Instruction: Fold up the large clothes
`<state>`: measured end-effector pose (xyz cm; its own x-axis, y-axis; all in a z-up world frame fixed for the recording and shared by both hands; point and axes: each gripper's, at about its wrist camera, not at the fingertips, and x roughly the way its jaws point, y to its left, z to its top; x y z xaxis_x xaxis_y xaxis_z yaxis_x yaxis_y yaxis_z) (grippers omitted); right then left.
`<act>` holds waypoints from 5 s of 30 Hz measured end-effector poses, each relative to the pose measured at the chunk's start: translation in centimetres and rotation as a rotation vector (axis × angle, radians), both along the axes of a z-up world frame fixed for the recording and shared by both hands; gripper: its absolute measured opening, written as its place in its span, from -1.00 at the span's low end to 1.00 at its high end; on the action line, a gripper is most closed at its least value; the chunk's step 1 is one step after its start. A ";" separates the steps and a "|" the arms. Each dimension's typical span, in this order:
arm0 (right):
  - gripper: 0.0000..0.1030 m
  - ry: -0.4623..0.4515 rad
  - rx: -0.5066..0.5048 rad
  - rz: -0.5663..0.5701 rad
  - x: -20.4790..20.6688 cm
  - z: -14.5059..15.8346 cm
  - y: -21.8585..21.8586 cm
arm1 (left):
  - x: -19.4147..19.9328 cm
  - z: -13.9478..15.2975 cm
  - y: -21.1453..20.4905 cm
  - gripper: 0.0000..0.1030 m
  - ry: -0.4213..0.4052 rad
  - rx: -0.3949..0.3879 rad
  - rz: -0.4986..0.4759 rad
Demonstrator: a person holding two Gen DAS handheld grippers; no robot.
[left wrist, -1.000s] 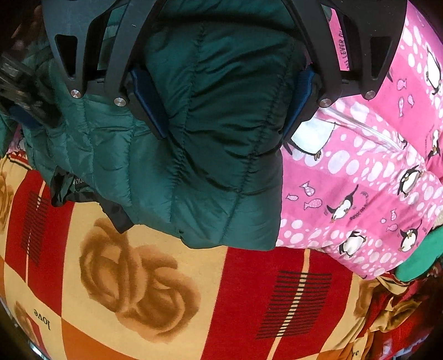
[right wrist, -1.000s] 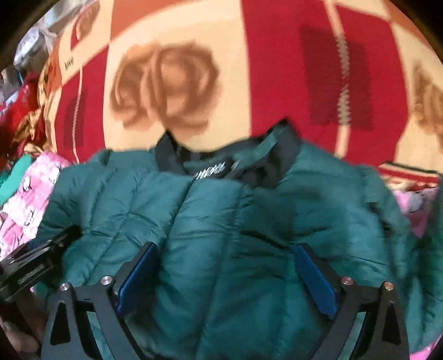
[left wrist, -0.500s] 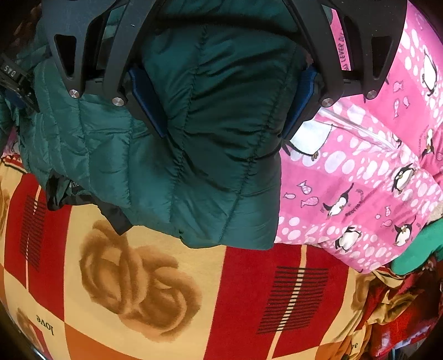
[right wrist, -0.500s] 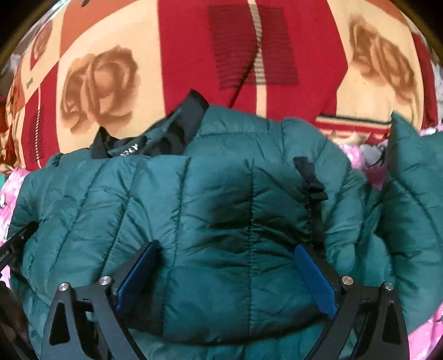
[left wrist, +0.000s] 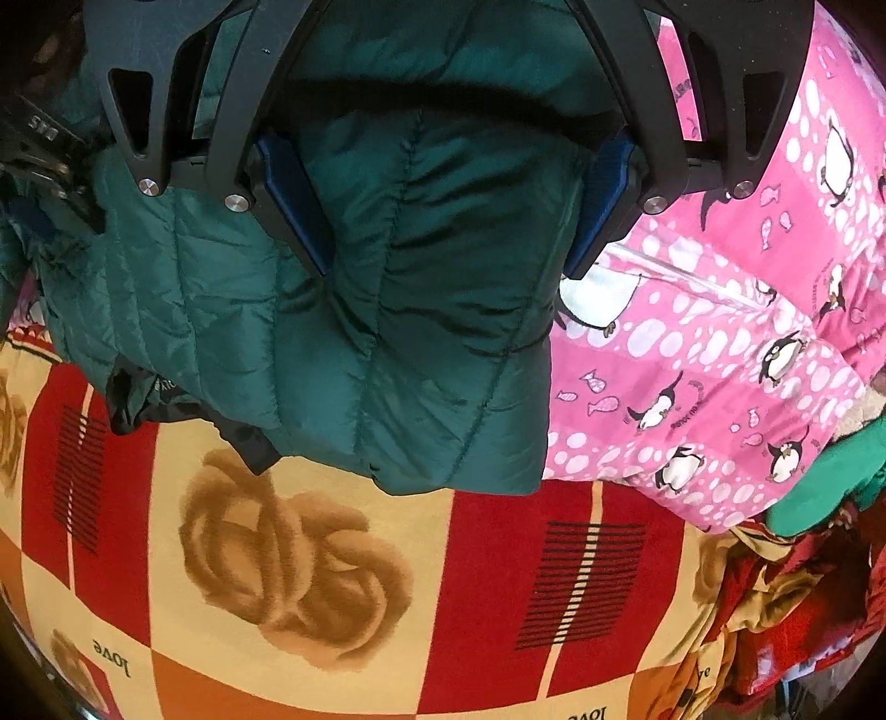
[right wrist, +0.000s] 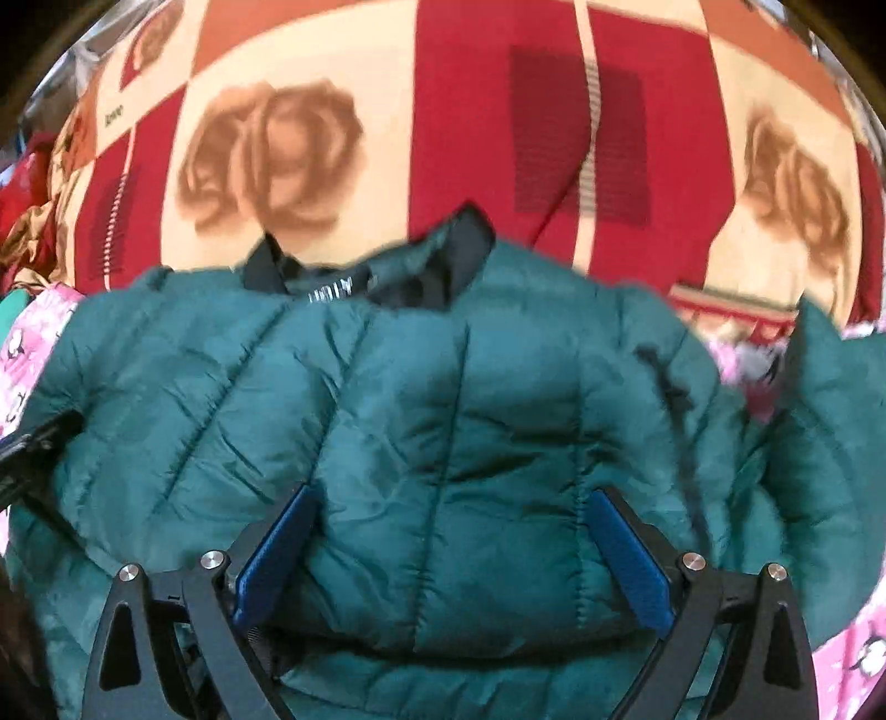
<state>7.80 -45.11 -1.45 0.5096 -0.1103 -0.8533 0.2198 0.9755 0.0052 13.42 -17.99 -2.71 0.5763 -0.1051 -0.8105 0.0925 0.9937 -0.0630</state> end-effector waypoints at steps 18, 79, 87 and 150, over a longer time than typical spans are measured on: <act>0.97 -0.112 0.149 -0.015 -5.3 5.7 -0.6 | -5.9 5.1 -1.0 0.62 -0.093 0.005 -0.053; 0.97 -0.192 0.009 -0.487 -14.8 8.4 -25.0 | -8.9 5.3 -7.6 0.62 -0.054 -0.072 -0.171; 0.80 -0.193 -0.041 -0.616 -15.2 7.8 -32.3 | -7.5 4.0 -6.2 0.62 -0.022 -0.098 -0.131; -0.66 -0.410 0.344 -0.425 -14.2 7.5 -35.0 | -6.8 1.6 -5.7 0.62 0.028 -0.092 -0.104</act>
